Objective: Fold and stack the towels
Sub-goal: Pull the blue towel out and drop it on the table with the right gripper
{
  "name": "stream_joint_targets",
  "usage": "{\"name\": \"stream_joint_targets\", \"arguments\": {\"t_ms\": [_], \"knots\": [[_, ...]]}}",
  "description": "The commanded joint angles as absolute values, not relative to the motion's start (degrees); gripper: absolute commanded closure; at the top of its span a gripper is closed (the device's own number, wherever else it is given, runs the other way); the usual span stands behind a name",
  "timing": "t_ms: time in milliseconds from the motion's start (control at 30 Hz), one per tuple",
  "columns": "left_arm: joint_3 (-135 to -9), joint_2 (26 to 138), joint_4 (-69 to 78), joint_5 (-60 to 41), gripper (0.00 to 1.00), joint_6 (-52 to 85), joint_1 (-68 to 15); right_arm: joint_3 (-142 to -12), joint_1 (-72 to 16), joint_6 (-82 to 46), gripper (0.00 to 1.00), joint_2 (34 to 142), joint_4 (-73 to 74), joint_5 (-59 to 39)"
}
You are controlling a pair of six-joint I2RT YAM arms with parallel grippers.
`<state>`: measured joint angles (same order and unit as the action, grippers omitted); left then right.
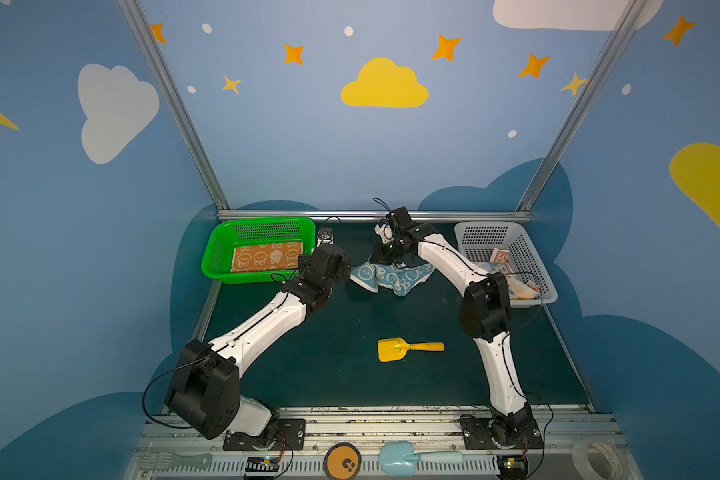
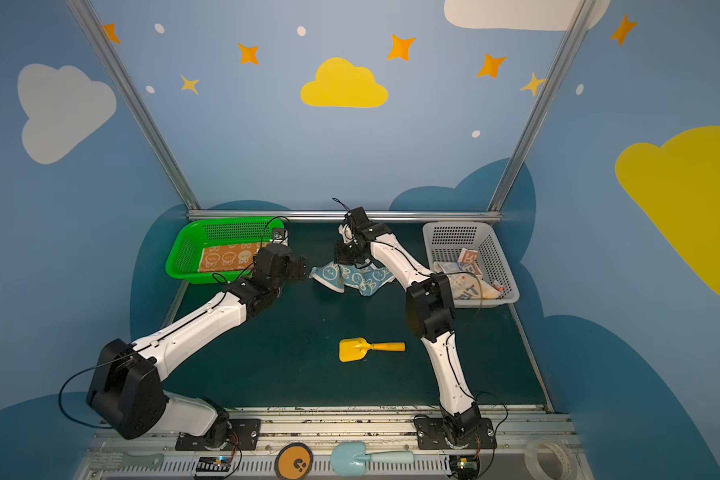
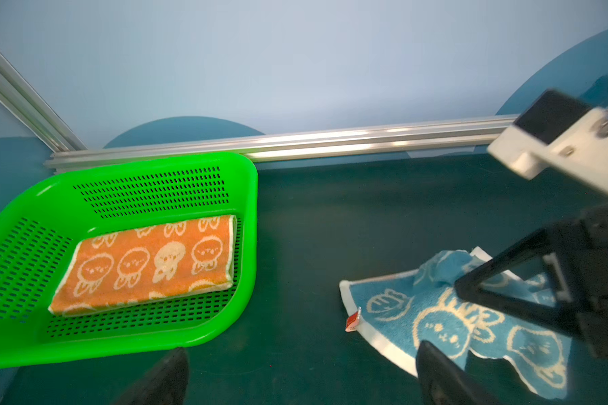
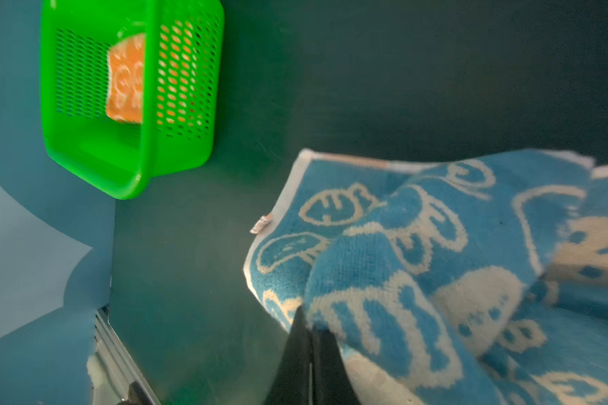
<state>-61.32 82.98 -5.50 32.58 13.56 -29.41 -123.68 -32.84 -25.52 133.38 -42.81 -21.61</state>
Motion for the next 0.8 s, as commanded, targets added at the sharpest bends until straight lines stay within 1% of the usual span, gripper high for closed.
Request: {"name": "stream_joint_targets", "arguments": {"t_ms": [0,133,300,433,567,767], "knots": [[-60.36,82.29,-4.4,31.73,0.0,16.17,-29.36,-127.9,-34.78,-25.02,1.0,129.94,-43.6,-24.02],[-57.89,78.39,-3.87,32.25,0.0,17.43,-29.36,-128.23,-35.77,-24.95,1.0,125.72,-43.39,-25.48],[-55.51,71.88,-3.25,32.24,0.0,17.67,-29.36,-128.96,-36.01,-25.91,1.0,120.28,-41.73,-30.72],[-53.64,68.99,-1.07,30.0,0.0,16.57,-29.35,-128.95,-33.9,-27.8,1.0,117.99,-39.36,-30.09],[-53.61,70.43,-0.38,29.56,0.0,16.55,-29.36,-132.55,-28.35,-32.59,1.0,122.13,-38.19,-31.09],[-55.4,76.1,-0.55,27.1,0.0,17.49,-29.44,-145.63,-22.17,-35.77,1.0,137.41,-38.9,-30.09]]}}
